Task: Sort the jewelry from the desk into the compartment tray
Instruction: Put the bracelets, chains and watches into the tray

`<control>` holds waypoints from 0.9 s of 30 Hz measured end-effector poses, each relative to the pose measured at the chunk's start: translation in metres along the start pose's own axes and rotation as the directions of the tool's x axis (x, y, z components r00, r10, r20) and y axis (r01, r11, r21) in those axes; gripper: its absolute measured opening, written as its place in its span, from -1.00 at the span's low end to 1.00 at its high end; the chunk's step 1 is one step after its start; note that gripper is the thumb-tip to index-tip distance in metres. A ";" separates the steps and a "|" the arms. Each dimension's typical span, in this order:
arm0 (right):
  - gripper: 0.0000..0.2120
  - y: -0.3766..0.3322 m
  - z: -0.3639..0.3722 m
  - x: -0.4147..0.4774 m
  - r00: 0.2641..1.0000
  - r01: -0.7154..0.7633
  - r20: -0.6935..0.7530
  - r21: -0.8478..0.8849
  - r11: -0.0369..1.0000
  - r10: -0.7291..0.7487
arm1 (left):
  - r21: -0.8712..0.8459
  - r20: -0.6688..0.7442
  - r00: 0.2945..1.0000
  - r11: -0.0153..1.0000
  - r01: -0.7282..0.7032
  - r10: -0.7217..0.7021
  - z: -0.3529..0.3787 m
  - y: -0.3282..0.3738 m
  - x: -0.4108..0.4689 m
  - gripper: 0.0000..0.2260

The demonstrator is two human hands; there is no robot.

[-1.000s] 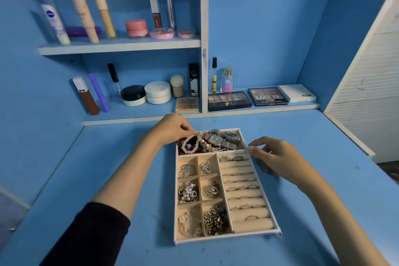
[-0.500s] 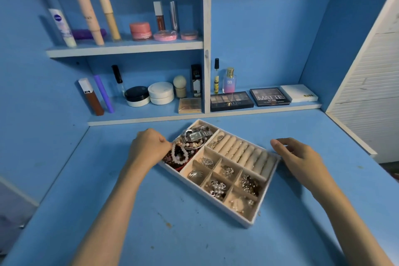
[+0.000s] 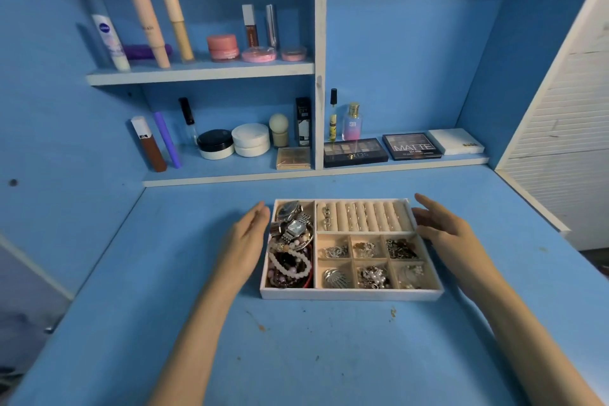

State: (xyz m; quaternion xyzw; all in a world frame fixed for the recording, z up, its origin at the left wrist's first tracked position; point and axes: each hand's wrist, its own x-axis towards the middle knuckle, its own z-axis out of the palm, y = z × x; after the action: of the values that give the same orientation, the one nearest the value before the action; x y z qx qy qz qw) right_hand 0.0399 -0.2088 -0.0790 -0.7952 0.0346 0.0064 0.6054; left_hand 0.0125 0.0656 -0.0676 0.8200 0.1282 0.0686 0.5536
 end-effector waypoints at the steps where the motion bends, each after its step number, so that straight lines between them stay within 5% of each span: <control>1: -0.52 0.000 0.003 -0.002 1.000 0.012 0.003 0.020 1.000 -0.012 | -0.098 0.040 0.999 0.995 0.006 -0.002 0.006 0.003 -0.001 -0.60; 5: -0.51 0.004 0.013 0.002 0.999 0.040 -0.001 0.053 0.998 -0.040 | -0.257 0.140 0.990 0.964 0.067 -0.032 0.021 0.009 -0.005 -0.42; 10: -0.49 0.008 0.015 0.010 1.000 0.021 0.008 0.123 0.992 -0.022 | -0.342 0.134 0.991 0.937 0.070 -0.025 0.023 0.010 -0.016 -0.50; 18: -0.49 0.007 0.017 0.009 1.000 0.015 0.006 0.161 0.987 -0.016 | -0.355 0.158 0.986 0.930 0.098 -0.044 0.023 0.010 -0.019 -0.50; 27: -0.62 0.003 0.016 0.001 1.000 0.030 0.004 0.205 0.978 -0.031 | -0.364 0.163 0.986 0.927 0.086 -0.028 0.020 -0.004 -0.010 -0.27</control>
State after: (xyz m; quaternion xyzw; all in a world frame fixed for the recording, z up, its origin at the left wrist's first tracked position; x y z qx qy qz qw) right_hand 0.0410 -0.1943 -0.0866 -0.7290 0.0207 -0.0034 0.6841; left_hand 0.0072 0.0460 -0.0786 0.6998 0.0935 0.0117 0.7081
